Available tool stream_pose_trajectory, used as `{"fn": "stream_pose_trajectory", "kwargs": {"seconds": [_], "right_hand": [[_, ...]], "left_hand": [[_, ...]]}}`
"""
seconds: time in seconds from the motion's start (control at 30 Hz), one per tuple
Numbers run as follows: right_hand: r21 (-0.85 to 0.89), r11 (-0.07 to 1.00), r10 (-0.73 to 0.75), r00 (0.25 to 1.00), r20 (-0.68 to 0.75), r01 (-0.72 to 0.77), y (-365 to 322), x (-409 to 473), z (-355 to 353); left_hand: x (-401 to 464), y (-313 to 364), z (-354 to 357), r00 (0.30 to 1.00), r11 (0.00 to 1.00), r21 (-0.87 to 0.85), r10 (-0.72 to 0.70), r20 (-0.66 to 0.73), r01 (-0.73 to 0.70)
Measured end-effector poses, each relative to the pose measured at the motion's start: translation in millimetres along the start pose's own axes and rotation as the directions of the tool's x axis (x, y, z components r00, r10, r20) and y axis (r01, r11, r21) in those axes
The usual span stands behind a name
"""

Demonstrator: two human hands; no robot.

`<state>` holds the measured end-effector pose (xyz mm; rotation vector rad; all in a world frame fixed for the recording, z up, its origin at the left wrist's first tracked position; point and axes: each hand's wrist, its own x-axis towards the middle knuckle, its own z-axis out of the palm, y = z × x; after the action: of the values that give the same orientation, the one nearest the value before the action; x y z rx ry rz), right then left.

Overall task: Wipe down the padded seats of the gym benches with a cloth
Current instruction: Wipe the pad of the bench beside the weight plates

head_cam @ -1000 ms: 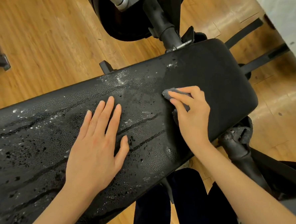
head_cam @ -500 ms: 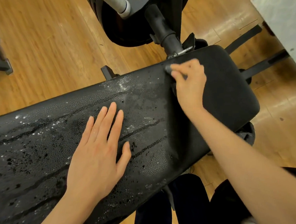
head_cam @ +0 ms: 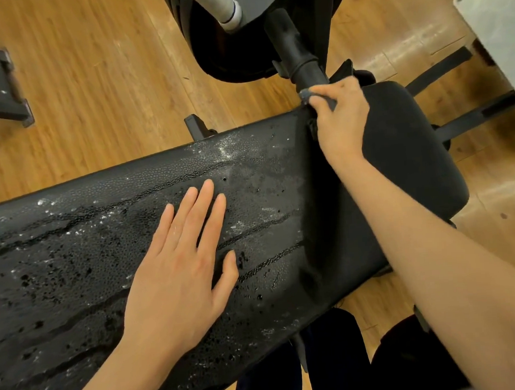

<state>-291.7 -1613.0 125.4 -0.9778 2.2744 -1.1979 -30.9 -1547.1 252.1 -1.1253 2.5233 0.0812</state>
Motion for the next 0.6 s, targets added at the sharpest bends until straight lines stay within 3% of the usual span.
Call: {"fn": "stream_pose_trajectory", "kwargs": {"seconds": [0.13,0.27,0.43,0.6], "right_hand": [[0.083,0.995,0.073,0.984,-0.160,-0.060,-11.8,-44.1,-2.1],[-0.005,0.998,-0.059,0.998,0.000,0.059,-19.7,-73.5,-16.4],[-0.091,0.993,0.073,0.996,-0.043,-0.077,-14.0,-26.2,-11.6],[-0.160,0.981,-0.093,0.992,0.087,0.106,-7.8,-68.8,-35.7]], "left_hand": [[-0.9,-0.4,-0.1,1.000,1.000,-0.008,0.000,0.001,0.000],[-0.9,-1.9,0.1,1.000,1.000,-0.007,0.001,0.017,-0.001],[0.3,-1.4,1.3,1.000,1.000,0.003,0.006,0.014,-0.006],[-0.2,-1.9,0.8,1.000,1.000,-0.013,0.006,0.011,-0.006]]}}
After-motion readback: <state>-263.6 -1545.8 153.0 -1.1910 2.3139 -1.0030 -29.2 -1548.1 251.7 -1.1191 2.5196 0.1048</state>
